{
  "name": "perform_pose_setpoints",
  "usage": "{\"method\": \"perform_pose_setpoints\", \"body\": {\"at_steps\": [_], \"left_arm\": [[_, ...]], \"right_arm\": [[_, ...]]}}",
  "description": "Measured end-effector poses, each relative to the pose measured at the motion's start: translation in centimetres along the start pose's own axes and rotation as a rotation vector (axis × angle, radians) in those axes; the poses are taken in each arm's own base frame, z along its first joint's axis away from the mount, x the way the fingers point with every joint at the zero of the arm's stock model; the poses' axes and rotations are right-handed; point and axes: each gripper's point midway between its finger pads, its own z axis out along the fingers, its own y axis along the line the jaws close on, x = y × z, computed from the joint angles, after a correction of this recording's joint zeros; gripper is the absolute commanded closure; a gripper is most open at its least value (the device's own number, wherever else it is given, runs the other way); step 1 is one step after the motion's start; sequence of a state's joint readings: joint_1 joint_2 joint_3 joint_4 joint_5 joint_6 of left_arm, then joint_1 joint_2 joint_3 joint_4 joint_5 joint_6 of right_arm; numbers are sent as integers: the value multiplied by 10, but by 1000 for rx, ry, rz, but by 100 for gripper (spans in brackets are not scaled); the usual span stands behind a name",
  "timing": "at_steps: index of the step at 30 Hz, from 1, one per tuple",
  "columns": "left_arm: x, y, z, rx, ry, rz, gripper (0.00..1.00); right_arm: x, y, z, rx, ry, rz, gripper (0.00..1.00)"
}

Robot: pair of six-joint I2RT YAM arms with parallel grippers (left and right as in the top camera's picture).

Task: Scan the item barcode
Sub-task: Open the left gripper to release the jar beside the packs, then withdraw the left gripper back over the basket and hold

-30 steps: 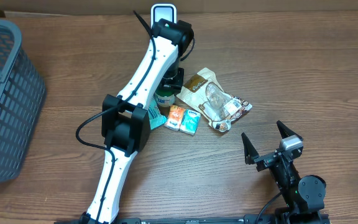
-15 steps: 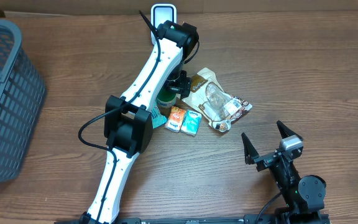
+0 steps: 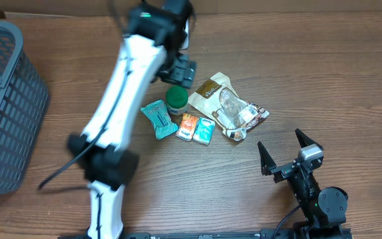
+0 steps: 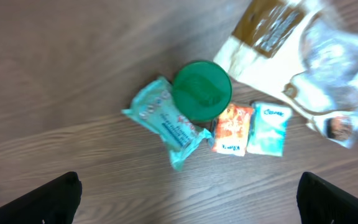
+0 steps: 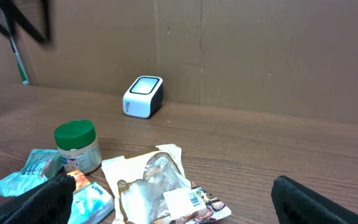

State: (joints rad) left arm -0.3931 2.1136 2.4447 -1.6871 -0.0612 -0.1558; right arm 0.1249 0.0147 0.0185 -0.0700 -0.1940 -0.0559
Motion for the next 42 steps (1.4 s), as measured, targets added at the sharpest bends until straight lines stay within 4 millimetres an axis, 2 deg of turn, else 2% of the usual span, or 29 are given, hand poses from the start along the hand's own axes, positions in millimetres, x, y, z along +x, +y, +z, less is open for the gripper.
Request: {"method": "perform_pose_setpoints", "body": {"at_steps": [2,5,10,13,15,18,20,26,30,33,42], "left_arm": [[2,16,-33,12,-79,-25,0],[10,51,-78,7,-190,-98,1],[39,121,-142,-58,-350,-264,0],[55,150,-161,-100,-397,-326,0],[61,165,-165,-123,-401,-328,0],[64,178,-151,-139,-351,-305,1],[61,189,-129,-140,-297,-291,0],[52,214,-38,-105,-81,-273,0],[46,226,1,-92,-15,-252,0],[41,234,9,-96,-21,-251,0],[25,273,3,-158,-135,-239,0]], "right_arm": [[0,0,0,0,0,0,0],[0,0,0,-1,0,0,0],[0,0,0,-1,0,0,0],[0,0,0,0,0,0,0],[0,0,0,0,0,0,0],[0,0,0,0,0,0,0],[0,0,0,0,0,0,0],[0,0,0,0,0,0,0],[0,0,0,0,0,0,0],[0,0,0,0,0,0,0],[0,0,0,-1,0,0,0]]}}
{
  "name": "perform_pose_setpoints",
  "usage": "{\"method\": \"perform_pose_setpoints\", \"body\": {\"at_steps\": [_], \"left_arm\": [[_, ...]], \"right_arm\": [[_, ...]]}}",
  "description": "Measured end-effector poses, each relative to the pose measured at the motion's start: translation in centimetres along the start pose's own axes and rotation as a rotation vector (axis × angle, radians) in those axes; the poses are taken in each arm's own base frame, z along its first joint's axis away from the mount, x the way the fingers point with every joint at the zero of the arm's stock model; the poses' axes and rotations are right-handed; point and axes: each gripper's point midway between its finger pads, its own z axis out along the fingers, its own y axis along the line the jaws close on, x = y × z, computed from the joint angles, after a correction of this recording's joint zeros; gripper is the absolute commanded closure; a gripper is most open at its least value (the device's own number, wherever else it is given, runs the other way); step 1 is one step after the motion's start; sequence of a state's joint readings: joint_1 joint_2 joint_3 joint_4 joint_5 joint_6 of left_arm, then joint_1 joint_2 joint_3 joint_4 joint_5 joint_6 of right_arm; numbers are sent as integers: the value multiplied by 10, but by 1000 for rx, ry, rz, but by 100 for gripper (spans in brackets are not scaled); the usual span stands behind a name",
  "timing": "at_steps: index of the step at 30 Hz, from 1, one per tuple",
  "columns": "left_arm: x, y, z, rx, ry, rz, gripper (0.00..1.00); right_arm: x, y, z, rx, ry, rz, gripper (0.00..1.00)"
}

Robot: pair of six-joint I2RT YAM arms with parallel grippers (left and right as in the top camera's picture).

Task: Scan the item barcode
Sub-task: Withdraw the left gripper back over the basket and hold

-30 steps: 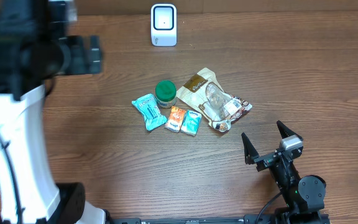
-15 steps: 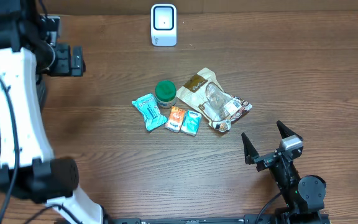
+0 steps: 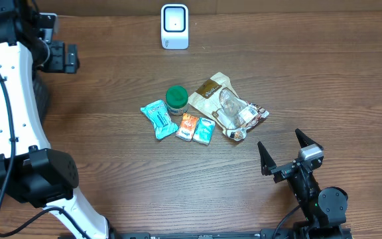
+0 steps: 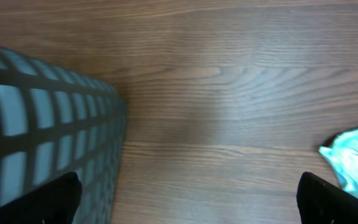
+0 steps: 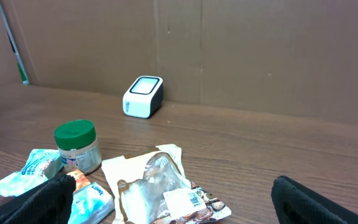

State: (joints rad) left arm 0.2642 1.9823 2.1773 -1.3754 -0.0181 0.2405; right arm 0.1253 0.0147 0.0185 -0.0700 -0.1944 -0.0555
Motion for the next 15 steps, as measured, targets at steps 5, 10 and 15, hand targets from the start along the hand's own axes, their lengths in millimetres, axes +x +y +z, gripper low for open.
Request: {"method": "perform_pose_setpoints", "body": {"at_steps": [5,10,15], "left_arm": [[-5,17,0,-15,-35,-27,0],[-13,30,-1,-30,-77,-49,0],[-23,40,-2,-48,-126,-64,0]], "right_arm": [[0,0,0,0,0,0,0],[0,0,0,0,0,0,0],[0,0,0,0,0,0,0]]}}
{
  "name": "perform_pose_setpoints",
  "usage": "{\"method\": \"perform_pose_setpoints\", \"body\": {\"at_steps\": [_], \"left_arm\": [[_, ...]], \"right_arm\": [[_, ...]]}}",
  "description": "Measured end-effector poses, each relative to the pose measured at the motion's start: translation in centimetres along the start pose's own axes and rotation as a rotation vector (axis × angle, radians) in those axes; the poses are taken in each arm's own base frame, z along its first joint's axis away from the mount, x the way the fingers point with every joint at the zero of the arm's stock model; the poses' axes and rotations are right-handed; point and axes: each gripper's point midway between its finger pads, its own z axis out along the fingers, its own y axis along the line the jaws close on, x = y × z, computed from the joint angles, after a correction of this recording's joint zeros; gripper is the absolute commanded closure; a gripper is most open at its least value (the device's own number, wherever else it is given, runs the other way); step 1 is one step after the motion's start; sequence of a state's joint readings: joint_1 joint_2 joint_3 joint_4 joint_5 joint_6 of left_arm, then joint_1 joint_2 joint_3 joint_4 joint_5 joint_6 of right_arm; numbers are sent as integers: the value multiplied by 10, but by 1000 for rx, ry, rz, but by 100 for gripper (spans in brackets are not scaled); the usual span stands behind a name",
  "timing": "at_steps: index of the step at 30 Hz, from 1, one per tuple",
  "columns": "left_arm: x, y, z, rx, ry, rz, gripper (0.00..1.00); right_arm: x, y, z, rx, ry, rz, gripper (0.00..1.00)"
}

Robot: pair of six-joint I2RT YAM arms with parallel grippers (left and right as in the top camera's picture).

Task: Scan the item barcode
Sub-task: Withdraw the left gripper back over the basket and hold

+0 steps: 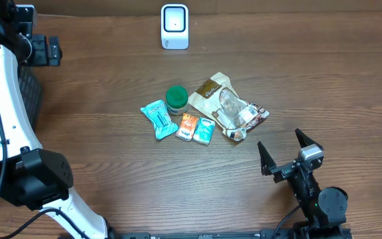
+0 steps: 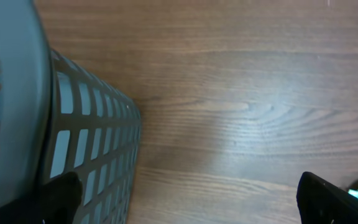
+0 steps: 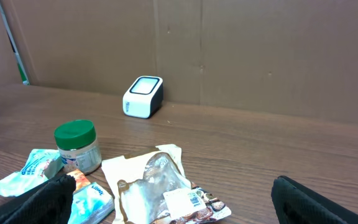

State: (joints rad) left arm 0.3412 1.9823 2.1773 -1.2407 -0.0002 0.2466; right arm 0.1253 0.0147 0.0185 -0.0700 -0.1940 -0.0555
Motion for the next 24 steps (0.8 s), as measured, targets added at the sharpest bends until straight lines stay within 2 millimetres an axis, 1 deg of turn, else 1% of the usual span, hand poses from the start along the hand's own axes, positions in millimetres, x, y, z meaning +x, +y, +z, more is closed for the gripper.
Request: {"method": "perform_pose_setpoints", "body": {"at_steps": [2,10,12,14,16,18,21,24], "left_arm": [[-2,3,0,-5,-11,-5,0],[-6,5,-2,-10,-25,-7,0],[-9,6,-6,-12,-37,-11,0],[-16,9,-15,-17,-64,-17,0],[-24,15,-29,-32,-101,-24,0],[-28,20,-45,-45,-129,-32,0],[-29,25,-80,-68,-177,-40,0],[-27,25,-122,-89,-240,-41,0]], "right_arm": [[0,0,0,0,0,0,0],[0,0,0,0,0,0,0],[0,0,0,0,0,0,0],[0,0,0,0,0,0,0],[0,0,0,0,0,0,0],[0,0,0,0,0,0,0],[0,0,0,0,0,0,0],[0,0,0,0,0,0,0]]}}
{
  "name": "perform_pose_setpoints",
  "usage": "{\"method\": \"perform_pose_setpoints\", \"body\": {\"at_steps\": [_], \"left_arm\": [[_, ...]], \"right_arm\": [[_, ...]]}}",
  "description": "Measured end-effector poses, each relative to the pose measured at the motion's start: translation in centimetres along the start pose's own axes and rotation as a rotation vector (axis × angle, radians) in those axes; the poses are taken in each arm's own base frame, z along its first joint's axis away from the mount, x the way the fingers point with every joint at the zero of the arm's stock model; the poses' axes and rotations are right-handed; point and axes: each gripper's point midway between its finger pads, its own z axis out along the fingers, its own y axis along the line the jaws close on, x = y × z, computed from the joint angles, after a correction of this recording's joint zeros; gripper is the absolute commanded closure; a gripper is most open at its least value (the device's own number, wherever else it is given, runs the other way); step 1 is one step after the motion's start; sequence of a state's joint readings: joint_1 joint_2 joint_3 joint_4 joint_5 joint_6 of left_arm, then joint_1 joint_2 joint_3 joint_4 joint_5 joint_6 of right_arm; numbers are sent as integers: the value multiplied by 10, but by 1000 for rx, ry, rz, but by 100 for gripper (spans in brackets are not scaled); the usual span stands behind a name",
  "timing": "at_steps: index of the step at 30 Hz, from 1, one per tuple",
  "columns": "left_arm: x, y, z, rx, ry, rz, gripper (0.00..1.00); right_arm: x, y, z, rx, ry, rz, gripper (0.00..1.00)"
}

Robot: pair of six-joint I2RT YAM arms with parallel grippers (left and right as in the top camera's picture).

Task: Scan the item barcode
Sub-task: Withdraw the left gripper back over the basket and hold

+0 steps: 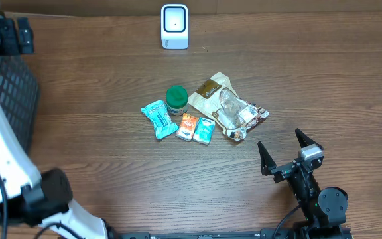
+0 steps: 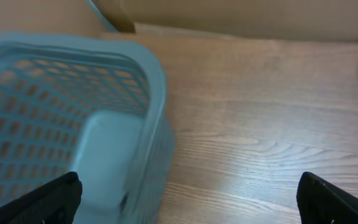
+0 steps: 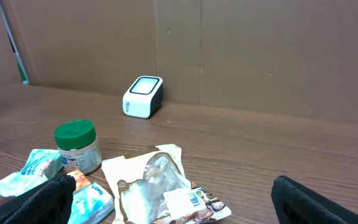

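A white barcode scanner (image 1: 175, 26) (image 3: 143, 96) stands at the back middle of the table. The items lie grouped mid-table: a green-lidded jar (image 1: 176, 99) (image 3: 76, 146), a teal packet (image 1: 158, 118), an orange packet (image 1: 188, 126), a teal tissue pack (image 1: 204, 130) and a clear-windowed snack pouch (image 1: 229, 106) (image 3: 160, 186) with a barcode label. My left gripper (image 1: 25, 34) (image 2: 188, 199) is open and empty at the far back left, over the basket's corner. My right gripper (image 1: 284, 156) (image 3: 173, 199) is open and empty, low at the front right, facing the items.
A grey mesh basket (image 1: 12, 99) (image 2: 73, 112) stands at the table's left edge, nothing visible inside it. A brown cardboard wall (image 3: 229, 50) runs along the back behind the scanner. My white left arm rises along the left side.
My left gripper has moved farther back and left. Its view now takes in the basket's rim and inside instead of its outer wall. The right arm and the items have not moved.
My left gripper hung open over the jar and packets. Then it was at the back left beside the basket, then closer to the basket wall, and now over its corner. It carried nothing. The items and the right arm stayed in place.
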State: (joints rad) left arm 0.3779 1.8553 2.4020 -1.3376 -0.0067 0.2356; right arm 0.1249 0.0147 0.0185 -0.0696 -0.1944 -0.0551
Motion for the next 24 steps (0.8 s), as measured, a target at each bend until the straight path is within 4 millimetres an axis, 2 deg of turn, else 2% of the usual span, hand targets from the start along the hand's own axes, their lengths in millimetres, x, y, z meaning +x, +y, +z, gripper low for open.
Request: {"method": "perform_pose_setpoints", "body": {"at_steps": [4,9,14,18,24], "left_arm": [[0,5,-58,-45,-70,-2,0],[15,11,-126,-106,-133,-11,0],[29,11,-175,-135,-197,-24,0],[37,0,-191,-87,-216,-1,0],[44,-15,-184,-4,-177,23,0]], "right_arm": [[0,0,0,0,0,0,0],[0,0,0,0,1,0,0],[0,0,0,0,0,0,0],[0,0,0,0,0,0,0],[0,0,0,0,1,0,0]]}}
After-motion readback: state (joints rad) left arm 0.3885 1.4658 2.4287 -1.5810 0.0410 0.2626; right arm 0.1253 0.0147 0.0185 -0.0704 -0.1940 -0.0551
